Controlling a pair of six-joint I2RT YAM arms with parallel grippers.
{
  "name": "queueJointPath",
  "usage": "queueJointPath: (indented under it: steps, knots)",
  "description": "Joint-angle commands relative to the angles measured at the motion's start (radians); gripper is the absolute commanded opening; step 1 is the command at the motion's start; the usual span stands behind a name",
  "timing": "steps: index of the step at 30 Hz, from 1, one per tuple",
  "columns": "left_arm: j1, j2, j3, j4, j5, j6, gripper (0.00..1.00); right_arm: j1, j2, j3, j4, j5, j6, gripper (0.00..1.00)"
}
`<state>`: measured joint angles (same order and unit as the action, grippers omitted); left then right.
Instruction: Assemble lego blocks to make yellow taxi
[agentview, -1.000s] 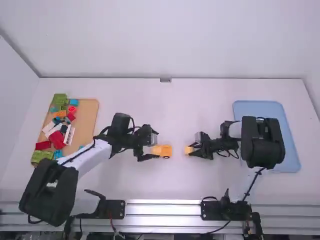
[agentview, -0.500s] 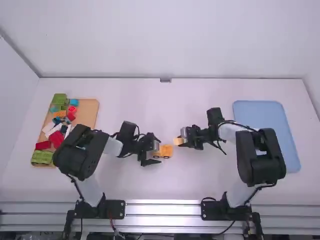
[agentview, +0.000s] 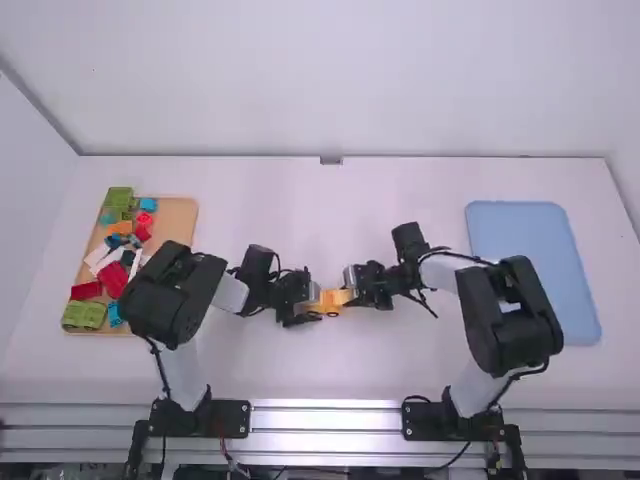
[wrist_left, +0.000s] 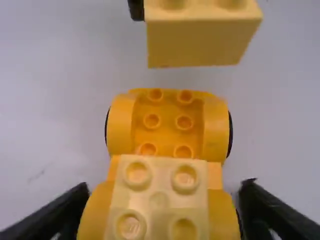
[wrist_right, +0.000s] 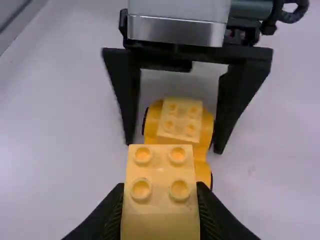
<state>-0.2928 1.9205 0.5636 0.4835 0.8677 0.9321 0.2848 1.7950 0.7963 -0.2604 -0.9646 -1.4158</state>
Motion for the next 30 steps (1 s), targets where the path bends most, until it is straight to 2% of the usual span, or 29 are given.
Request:
queueJointPath:
  steps: [1, 3, 5, 10, 17, 24, 30]
  knots:
    - [-0.008, 0.012, 0.001, -0.004, 0.003, 0.0, 0.68, 0.014, -0.006, -0.007, 0.007, -0.002, 0.01, 0.22]
    - [-0.008, 0.012, 0.001, -0.006, 0.003, 0.0, 0.59, 0.027, 0.016, -0.007, 0.066, 0.004, 0.09, 0.22]
    - [-0.008, 0.012, 0.001, -0.008, 0.003, 0.0, 0.59, 0.039, 0.037, -0.007, 0.115, 0.017, 0.154, 0.22]
    - [-0.008, 0.012, 0.001, -0.004, 0.002, 0.0, 0.58, 0.067, 0.087, -0.008, 0.171, 0.024, 0.185, 0.22]
    - [-0.008, 0.012, 0.001, 0.029, -0.029, -0.072, 0.59, 0.084, 0.089, -0.008, 0.203, 0.076, 0.269, 0.2]
    - [-0.008, 0.012, 0.001, 0.048, -0.047, -0.08, 0.59, 0.083, 0.089, -0.012, 0.216, 0.079, 0.267, 0.19]
    - [-0.008, 0.012, 0.001, 0.045, -0.046, -0.08, 0.61, 0.083, 0.089, -0.052, 0.325, 0.084, 0.322, 0.19]
